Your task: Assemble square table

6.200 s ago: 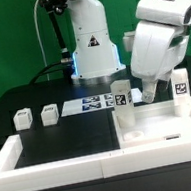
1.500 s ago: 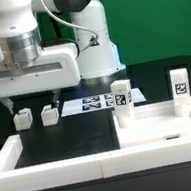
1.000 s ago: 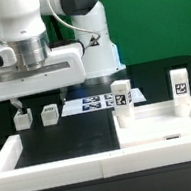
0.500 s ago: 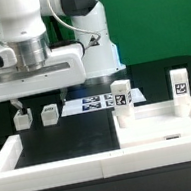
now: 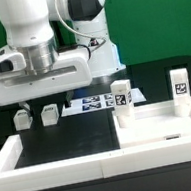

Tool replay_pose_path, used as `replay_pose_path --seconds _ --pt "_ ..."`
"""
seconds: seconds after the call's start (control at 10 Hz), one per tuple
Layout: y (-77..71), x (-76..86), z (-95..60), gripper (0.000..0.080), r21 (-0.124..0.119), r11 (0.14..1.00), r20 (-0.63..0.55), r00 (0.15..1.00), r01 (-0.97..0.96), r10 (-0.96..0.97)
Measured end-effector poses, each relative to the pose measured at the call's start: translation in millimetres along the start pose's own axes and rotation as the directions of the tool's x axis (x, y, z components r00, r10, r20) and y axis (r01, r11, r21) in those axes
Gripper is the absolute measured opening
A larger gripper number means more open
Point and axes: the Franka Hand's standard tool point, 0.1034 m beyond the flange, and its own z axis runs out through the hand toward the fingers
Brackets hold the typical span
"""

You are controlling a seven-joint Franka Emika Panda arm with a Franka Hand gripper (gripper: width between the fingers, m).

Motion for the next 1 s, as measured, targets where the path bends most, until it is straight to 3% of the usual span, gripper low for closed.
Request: replay_pose_path --seconds 0.1,0.5,0.6,0.8,1.0 --pt "-4.3 -4.7 1.5 0.0649 0.027 1.000 0.081 0.997 -0.007 0.005" --pt "-7.4 -5.9 7.6 0.0649 0.057 0.998 0.301 0.953 -0.017 -0.001" --pt "-5.5 -5.6 8.2 0.0649 0.050 0.999 0.342 0.940 -0.008 -0.010" --pt "-3.6 -15.4 10.6 0.0649 0.006 1.000 0.478 0.878 -0.012 0.008" --pt "-3.0 -17.0 14.7 0.0649 -0.001 1.000 0.498 0.867 -0.013 0.012"
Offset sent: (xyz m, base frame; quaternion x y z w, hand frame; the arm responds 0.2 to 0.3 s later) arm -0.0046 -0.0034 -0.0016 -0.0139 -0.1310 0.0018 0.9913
